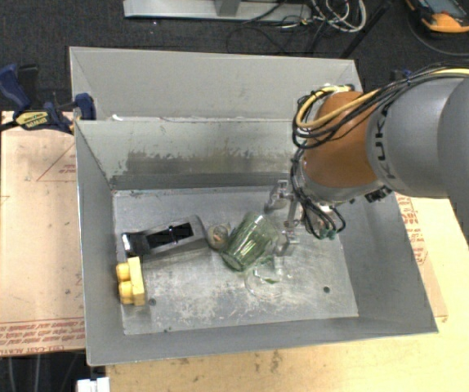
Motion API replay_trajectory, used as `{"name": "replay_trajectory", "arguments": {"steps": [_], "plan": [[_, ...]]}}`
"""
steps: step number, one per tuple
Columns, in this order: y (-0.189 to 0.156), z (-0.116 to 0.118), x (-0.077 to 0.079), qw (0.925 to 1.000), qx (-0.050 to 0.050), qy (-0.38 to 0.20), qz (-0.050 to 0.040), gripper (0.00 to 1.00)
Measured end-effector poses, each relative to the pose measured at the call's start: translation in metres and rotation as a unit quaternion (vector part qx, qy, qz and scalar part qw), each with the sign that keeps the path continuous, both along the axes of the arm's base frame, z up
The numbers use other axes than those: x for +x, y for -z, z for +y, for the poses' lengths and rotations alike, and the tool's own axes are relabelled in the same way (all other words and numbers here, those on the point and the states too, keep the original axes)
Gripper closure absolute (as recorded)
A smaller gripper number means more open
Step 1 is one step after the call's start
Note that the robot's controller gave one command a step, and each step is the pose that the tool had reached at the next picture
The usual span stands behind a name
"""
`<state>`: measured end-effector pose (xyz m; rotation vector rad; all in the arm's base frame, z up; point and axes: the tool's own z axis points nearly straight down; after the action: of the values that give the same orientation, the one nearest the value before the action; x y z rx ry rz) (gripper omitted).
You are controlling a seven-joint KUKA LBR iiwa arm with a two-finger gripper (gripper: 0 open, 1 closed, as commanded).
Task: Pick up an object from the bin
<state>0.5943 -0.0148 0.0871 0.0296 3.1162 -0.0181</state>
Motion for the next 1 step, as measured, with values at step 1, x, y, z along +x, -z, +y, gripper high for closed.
{"name": "replay_trajectory", "arguments": {"steps": [1], "plan": [[-0.0001,0.0469,-0.0002,0.9948,-0.006,-0.102,0.0057,1.00]]}}
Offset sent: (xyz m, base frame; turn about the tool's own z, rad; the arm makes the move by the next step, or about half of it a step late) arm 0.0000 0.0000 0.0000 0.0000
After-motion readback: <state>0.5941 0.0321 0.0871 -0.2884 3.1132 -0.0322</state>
